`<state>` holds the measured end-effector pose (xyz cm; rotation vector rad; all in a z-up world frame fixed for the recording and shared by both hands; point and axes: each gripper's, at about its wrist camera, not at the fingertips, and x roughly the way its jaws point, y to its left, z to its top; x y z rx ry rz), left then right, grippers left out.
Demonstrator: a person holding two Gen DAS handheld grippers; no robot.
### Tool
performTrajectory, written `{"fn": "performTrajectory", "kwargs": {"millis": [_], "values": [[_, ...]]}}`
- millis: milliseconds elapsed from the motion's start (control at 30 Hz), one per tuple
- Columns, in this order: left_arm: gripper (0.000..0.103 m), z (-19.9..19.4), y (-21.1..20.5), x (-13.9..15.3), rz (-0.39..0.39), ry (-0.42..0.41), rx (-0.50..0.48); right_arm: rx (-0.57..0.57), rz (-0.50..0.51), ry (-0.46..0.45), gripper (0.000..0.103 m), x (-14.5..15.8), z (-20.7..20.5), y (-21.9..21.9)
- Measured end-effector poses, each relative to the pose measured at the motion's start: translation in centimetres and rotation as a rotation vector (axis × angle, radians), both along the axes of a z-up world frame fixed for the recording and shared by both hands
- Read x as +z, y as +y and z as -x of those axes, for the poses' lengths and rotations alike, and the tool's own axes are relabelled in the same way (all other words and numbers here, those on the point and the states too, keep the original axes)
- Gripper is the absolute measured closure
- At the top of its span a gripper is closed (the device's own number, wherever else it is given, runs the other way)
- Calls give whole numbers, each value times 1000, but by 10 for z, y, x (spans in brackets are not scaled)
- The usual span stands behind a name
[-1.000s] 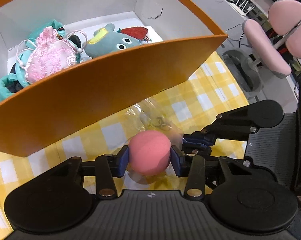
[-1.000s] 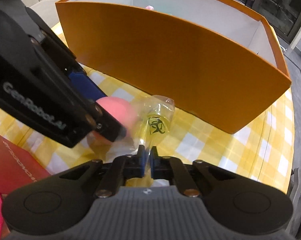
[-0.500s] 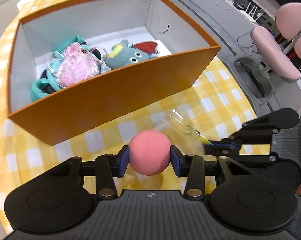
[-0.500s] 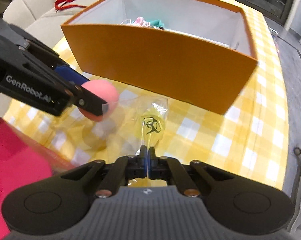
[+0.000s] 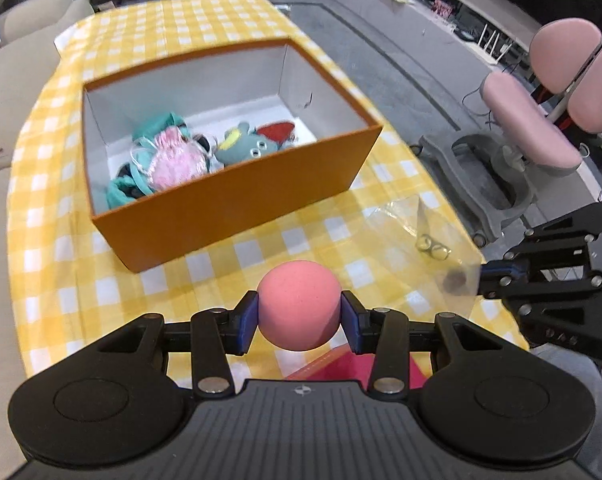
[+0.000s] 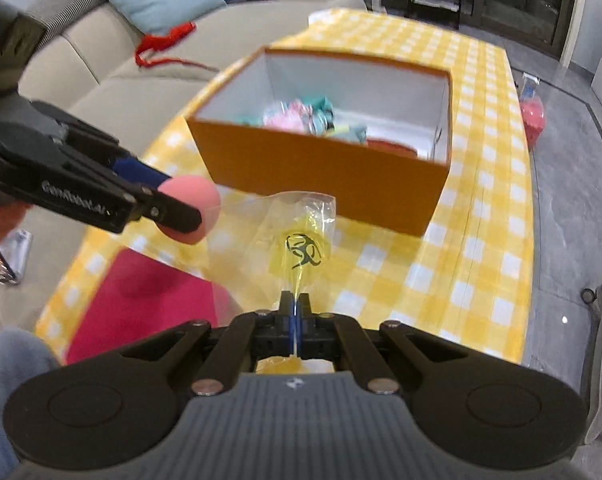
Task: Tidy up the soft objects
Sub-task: 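Carry pink ball and plastic bag into the orange box and open both grippers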
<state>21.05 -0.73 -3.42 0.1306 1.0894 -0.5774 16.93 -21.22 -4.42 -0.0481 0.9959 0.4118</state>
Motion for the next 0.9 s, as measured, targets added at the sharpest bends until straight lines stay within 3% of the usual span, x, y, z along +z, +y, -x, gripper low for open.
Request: {"fn": "performTrajectory", "kwargs": {"millis": [333,533,700,900], "values": [[54,-13,0,66,30,-114,-1,-11,-40,-97,103,73,-24,-6],[54,-45,-13,83,14,-156,-2,0,1,-165,103,98,-64,-1],[54,-89,-20,73,30,-140,30,-5,26,-169,103,92,-114,1],[54,-144,-24,39,58,-110,73,-1,75,-143,103,52,-177,5]]}}
